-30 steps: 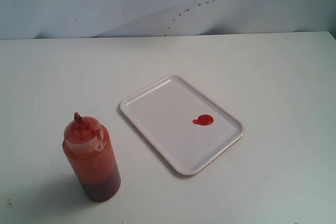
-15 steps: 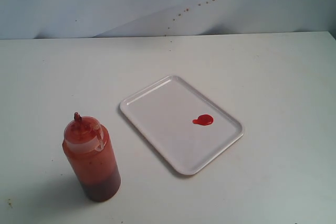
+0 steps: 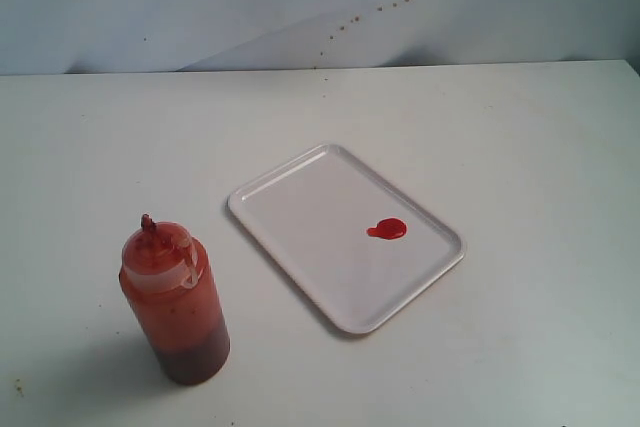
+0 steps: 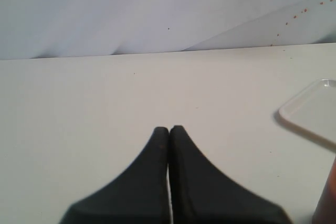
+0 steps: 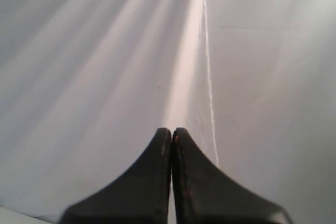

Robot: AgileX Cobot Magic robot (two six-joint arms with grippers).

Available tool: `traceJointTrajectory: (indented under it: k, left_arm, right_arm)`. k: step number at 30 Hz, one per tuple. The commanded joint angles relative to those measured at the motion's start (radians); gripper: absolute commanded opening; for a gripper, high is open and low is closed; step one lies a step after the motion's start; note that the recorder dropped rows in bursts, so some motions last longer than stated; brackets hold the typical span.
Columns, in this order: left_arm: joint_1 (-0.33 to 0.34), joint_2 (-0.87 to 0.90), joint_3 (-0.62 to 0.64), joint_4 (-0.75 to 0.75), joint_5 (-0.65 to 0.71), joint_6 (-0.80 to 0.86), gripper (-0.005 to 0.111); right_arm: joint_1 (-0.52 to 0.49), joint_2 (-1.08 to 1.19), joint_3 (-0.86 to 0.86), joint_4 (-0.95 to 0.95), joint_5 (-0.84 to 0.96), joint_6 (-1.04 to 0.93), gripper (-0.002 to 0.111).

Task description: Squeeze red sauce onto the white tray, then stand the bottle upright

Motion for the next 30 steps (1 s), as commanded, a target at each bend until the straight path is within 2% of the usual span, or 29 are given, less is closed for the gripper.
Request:
traceJointTrajectory:
  k: [1,13,24,26,28,30]
  left_arm:
    - [0.003,-0.002,0.005,-0.008,-0.008,-0.006,0.000]
    - [0.003,-0.002,0.005,-0.008,-0.008,-0.006,0.000]
    - [0.003,-0.002,0.005,-0.008,-0.008,-0.006,0.000]
    - [0.003,-0.002,0.005,-0.008,-0.008,-0.006,0.000]
    - [0.003,-0.002,0.005,-0.008,-0.008,-0.006,0.000]
    - [0.003,-0.002,0.005,-0.008,-0.008,-0.006,0.000]
  right_arm:
    - [-0.010,-0.115,0.134,-0.006,-0.035,0.005,0.000]
    - [-0.010,-0.418,0.322,-0.006,-0.151,0.005,0.000]
    - [-0.010,-0.453,0.332,-0.023,-0.186,0.010,0.000]
    - [-0.010,-0.453,0.332,-0.146,-0.184,0.107,0.000]
    - [-0.010,-0.453,0.332,-0.439,-0.170,0.318,0.000]
    - [-0.010,-0.453,0.332,-0.786,-0.160,0.619,0.000]
